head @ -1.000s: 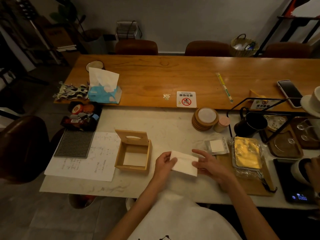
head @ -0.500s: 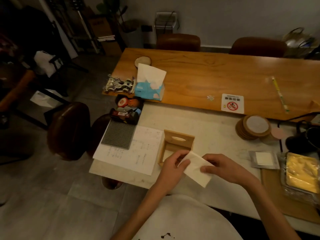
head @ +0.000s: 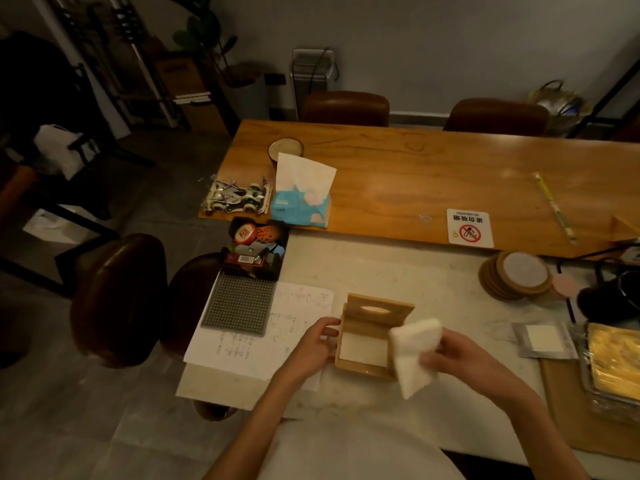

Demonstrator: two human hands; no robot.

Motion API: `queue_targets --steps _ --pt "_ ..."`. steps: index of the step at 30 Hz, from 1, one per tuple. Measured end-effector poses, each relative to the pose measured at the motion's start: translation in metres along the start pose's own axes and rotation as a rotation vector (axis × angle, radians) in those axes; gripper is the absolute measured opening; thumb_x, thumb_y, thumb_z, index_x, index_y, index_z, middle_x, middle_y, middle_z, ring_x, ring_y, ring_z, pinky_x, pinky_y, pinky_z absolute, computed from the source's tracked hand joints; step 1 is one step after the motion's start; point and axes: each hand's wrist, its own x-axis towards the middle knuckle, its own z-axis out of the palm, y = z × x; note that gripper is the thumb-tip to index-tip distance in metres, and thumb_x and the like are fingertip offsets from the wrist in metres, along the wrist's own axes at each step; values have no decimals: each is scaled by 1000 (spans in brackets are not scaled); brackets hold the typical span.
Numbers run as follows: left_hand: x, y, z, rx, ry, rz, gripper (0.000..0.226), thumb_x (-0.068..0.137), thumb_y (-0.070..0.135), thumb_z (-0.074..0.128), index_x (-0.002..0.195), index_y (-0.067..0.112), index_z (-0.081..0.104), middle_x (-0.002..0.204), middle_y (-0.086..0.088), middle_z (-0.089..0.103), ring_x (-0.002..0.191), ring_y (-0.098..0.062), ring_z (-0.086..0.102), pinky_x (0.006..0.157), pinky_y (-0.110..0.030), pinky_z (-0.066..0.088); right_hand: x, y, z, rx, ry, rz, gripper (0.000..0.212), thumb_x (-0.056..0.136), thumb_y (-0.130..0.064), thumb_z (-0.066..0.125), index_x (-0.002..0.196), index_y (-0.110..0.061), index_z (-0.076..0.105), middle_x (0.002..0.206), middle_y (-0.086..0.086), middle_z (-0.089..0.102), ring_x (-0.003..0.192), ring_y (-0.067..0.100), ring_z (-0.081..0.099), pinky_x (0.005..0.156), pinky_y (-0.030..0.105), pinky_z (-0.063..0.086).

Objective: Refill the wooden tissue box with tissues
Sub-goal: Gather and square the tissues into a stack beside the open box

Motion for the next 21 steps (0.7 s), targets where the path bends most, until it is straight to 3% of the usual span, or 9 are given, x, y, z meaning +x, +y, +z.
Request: queue_targets --steps 2,4,6,12,21 --pt "5 1 -6 -16 -31 -25 39 96 -2 46 129 18 52 124 -10 58 105 -22 65 77 -28 61 21 -29 17 -434 -26 -10 32 90 -26 61 120 -38 60 116 -10 67 105 11 63 86 26 53" --pt "10 -1 -9 -3 -56 -35 36 96 3 49 127 20 53 123 -7 60 105 -21 65 81 -32 61 43 -47 39 -845 -21 65 38 96 -20 51 132 -31 51 125 -4 61 112 18 59 91 30 49" --pt "12 -2 -11 7 -63 -48 34 96 7 50 126 21 53 122 -5 59 105 -21 64 80 -32 61 61 -48 57 -1072 -29 127 40 97 -14 48 135 -25 48 130 4 60 115 24 59 92 32 49" --pt "9 -3 -8 32 -56 -68 27 99 16 47 125 23 51 114 2 59 94 -11 65 63 -17 56 96 -24 73 -1160 -216 273 48 95 -6 45 141 -18 45 138 8 55 121 27 56 95 31 47" --pt "12 -16 -5 -10 -28 -60 29 101 18 47 128 12 53 122 -13 61 99 -19 68 67 -18 57 128 3 81 -1189 -279 389 36 94 -15 48 128 -13 57 121 6 64 106 24 62 80 28 46"
